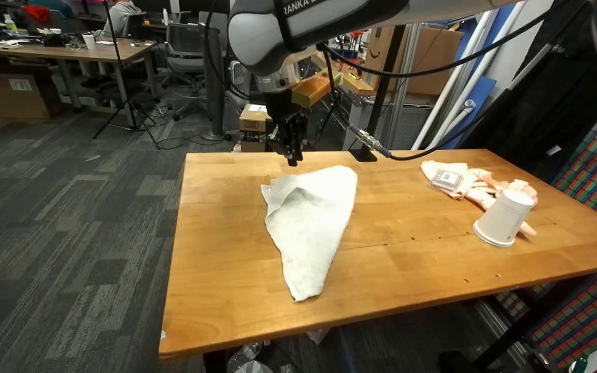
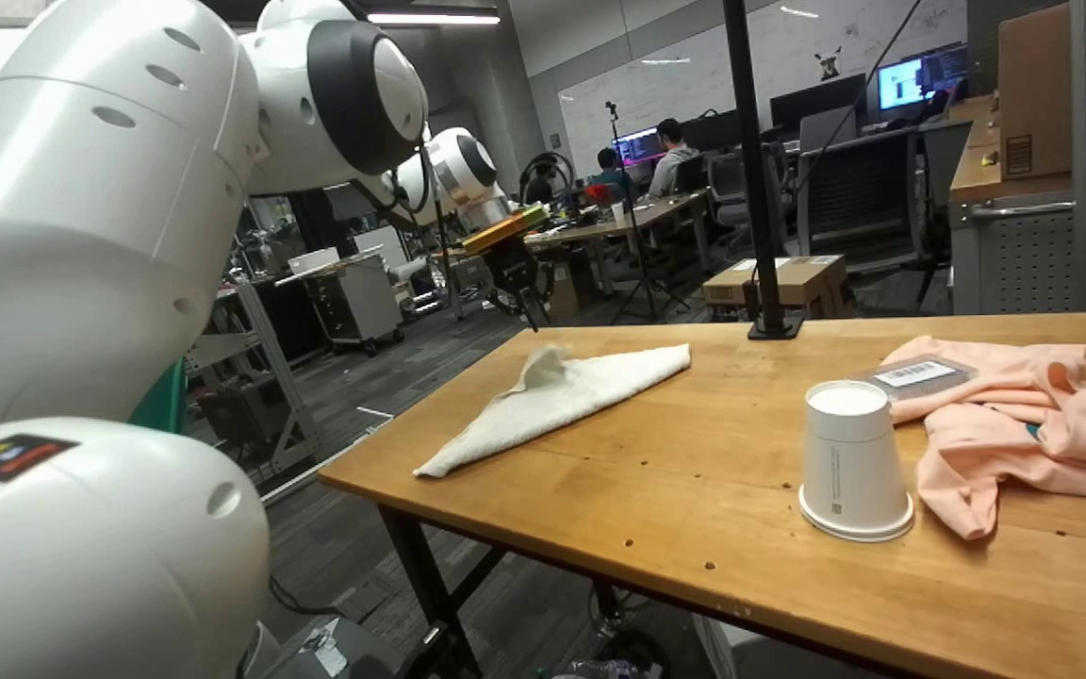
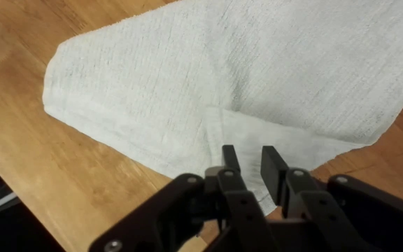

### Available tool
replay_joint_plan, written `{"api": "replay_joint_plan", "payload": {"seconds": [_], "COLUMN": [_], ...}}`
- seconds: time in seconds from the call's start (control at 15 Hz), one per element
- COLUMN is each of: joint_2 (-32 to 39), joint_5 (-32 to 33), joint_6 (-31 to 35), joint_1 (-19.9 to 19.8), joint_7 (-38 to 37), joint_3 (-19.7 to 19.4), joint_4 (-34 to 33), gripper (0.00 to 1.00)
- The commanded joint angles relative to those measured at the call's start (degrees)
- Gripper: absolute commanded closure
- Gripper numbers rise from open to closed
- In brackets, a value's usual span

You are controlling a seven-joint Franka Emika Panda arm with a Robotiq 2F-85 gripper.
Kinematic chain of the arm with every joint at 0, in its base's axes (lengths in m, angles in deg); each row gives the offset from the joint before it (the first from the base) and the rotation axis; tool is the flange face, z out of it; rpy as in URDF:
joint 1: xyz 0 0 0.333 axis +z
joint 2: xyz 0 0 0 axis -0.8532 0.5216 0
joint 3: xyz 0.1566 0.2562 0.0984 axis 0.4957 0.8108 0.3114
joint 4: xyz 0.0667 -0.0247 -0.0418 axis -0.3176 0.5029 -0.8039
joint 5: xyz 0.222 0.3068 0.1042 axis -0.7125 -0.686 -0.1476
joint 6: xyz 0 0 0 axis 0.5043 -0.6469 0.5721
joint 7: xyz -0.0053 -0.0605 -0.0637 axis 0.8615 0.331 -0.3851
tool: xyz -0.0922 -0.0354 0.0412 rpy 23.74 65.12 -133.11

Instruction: Fold the white towel

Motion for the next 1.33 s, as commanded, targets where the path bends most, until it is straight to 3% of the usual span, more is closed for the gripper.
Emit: {"api": "replay_joint_plan", "payload": {"seconds": [0.0, 0.33, 0.4, 0.87, 1.27], "joint_2": [2.5, -0.5, -1.6, -10.3, -16.8], "joint_5": [-2.6, -4.6, -5.2, -5.4, -7.6], "joint_6": [-0.1, 2.4, 3.6, 19.1, 31.8], "joint_1": [-2.0, -5.1, -6.2, -13.5, -18.7], "joint_7": [3.5, 3.3, 3.3, 8.1, 12.3], "joint_3": [0.9, 0.8, 0.9, -0.7, -0.5], "joint_4": [-3.0, 2.4, 4.6, 21.1, 29.2], "gripper": [0.42, 0.03, 0.0, 0.0, 0.0]}}
